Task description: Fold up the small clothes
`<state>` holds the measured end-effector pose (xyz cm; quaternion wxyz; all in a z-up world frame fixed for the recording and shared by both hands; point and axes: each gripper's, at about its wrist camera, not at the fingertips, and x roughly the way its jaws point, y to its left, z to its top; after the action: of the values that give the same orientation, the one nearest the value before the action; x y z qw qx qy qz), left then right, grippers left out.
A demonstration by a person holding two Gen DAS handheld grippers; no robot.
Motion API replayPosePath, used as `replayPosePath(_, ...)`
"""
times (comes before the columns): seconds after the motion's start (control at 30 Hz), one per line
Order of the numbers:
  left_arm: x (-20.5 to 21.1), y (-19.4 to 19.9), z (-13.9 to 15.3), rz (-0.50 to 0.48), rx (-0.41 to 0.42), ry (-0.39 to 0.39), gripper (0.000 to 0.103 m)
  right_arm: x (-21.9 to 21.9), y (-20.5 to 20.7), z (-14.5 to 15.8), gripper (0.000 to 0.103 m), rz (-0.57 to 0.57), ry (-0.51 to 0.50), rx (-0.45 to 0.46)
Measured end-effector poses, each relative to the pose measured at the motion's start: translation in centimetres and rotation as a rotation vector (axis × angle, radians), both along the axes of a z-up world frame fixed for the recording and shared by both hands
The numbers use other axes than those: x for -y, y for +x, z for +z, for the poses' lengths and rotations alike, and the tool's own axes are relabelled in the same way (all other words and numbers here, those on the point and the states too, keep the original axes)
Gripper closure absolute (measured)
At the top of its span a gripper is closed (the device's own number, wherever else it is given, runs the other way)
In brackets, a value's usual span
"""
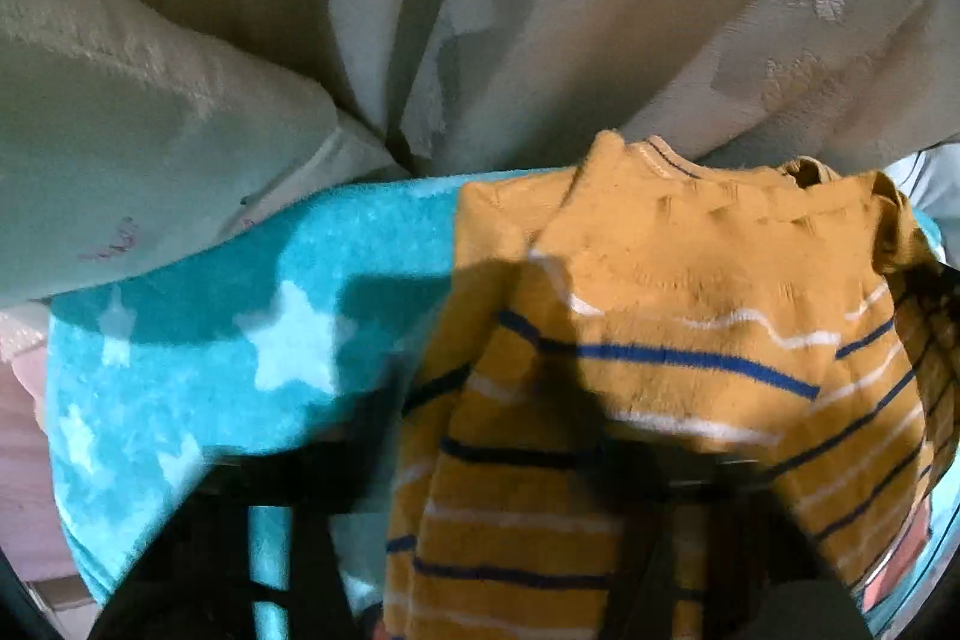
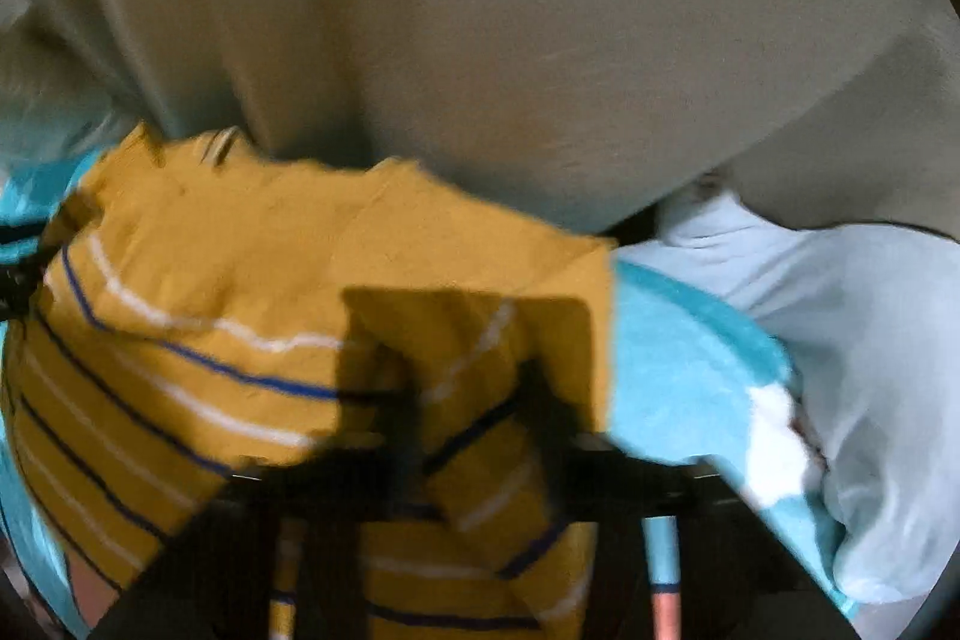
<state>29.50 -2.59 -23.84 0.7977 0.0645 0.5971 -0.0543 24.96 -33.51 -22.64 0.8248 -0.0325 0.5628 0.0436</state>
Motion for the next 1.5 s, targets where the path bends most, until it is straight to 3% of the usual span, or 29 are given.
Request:
replayPosePath(0.1,-0.5,0.2,0.9,0.010,0.015,-0.050,0.092,4.3,0.3,2.4,0.092,-0.101,0.164,0.044)
replayPosePath(0.17,-0.9,0.5,1.4,0.024,0.031,-0.071,0.092,6.6,1.0,2.7,0.095,-0.136,0.194,0.040)
replayPosePath(0.23,-1.0,1.0,1.2,0.031,0.035,-0.064,0.092,8.0,2.3,2.1,0.095,-0.172,0.197,0.022)
replayPosePath(0.27,-1.1,1.4,1.0,0.028,0.031,-0.049,0.092,9.2,3.1,0.9,0.095,-0.199,0.261,-0.012)
replayPosePath(0.3,-1.1,1.6,0.3,0.032,0.018,-0.042,0.090,9.7,3.5,-0.4,0.094,-0.216,0.312,-0.056)
replayPosePath(0.33,-1.2,1.6,-0.2,0.042,0.006,-0.036,0.081,10.3,4.0,-1.6,0.092,-0.238,0.335,-0.085)
replayPosePath(0.37,-1.2,1.6,-0.2,0.043,0.016,-0.020,0.077,10.9,4.2,-2.5,0.080,-0.266,0.341,-0.095)
replayPosePath(0.4,-1.4,1.4,0.1,0.041,0.029,0.000,0.061,11.2,4.2,-2.7,0.064,-0.289,0.340,-0.097)
replayPosePath(0.43,-1.7,1.2,0.6,0.045,0.034,0.014,0.048,11.5,3.8,-2.3,0.059,-0.309,0.334,-0.088)
replayPosePath(0.5,-2.9,0.7,1.8,0.068,0.052,-0.014,0.046,12.3,2.5,-0.4,0.032,-0.341,0.308,-0.033)
replayPosePath(0.53,-3.3,0.2,2.3,0.073,0.057,-0.034,0.046,12.9,1.6,0.5,0.030,-0.361,0.297,-0.011)
replayPosePath(0.7,-5.0,-3.3,3.8,0.052,0.034,-0.067,0.044,14.2,-4.0,1.5,0.030,-0.339,0.389,-0.055)
replayPosePath(0.8,-6.9,-6.5,3.7,0.097,0.013,-0.112,0.032,13.4,-7.5,-0.8,0.030,-0.318,0.441,-0.138)
replayPosePath(0.87,-8.2,-8.7,2.8,0.146,-0.007,-0.126,0.032,13.3,-8.8,-2.8,0.030,-0.327,0.430,-0.183)
replayPosePath(0.97,-9.2,-9.3,0.8,0.172,-0.072,-0.191,0.032,13.2,-10.3,-4.8,0.030,-0.350,0.504,-0.209)
replayPosePath(1.03,-8.8,-8.8,-0.4,0.176,-0.115,-0.269,0.032,13.4,-10.3,-5.2,0.036,-0.357,0.513,-0.204)
replayPosePath(1.07,-8.8,-8.8,-0.8,0.172,-0.128,-0.283,0.032,13.4,-10.1,-5.1,0.044,-0.360,0.511,-0.204)
replayPosePath(1.1,-8.3,-8.6,-1.3,0.164,-0.143,-0.275,0.035,13.5,-9.8,-5.1,0.064,-0.353,0.517,-0.208)
replayPosePath(1.17,-7.8,-8.4,-1.5,0.157,-0.125,-0.231,0.049,13.3,-9.4,-5.3,0.076,-0.344,0.504,-0.235)
replayPosePath(1.2,-7.7,-8.2,-1.3,0.145,-0.137,-0.247,0.081,12.7,-9.1,-5.2,0.081,-0.343,0.502,-0.242)
replayPosePath(1.23,-8.0,-8.0,-0.9,0.155,-0.164,-0.292,0.084,12.6,-8.9,-4.9,0.083,-0.338,0.500,-0.249)
replayPosePath(1.33,-9.5,-8.0,0.9,0.201,-0.126,-0.329,0.086,11.8,-8.7,-3.5,0.086,-0.319,0.473,-0.251)
replayPosePath(1.4,-10.5,-8.3,0.1,0.204,-0.150,-0.364,0.084,11.6,-8.4,-3.6,0.086,-0.306,0.418,-0.261)
replayPosePath(1.43,-10.4,-8.2,-0.8,0.198,-0.171,-0.346,0.082,10.6,-7.8,-4.0,0.085,-0.303,0.393,-0.270)
replayPosePath(1.5,-10.4,-8.9,-1.3,0.196,-0.180,-0.310,0.066,9.1,-6.9,-4.9,0.070,-0.267,0.375,-0.289)
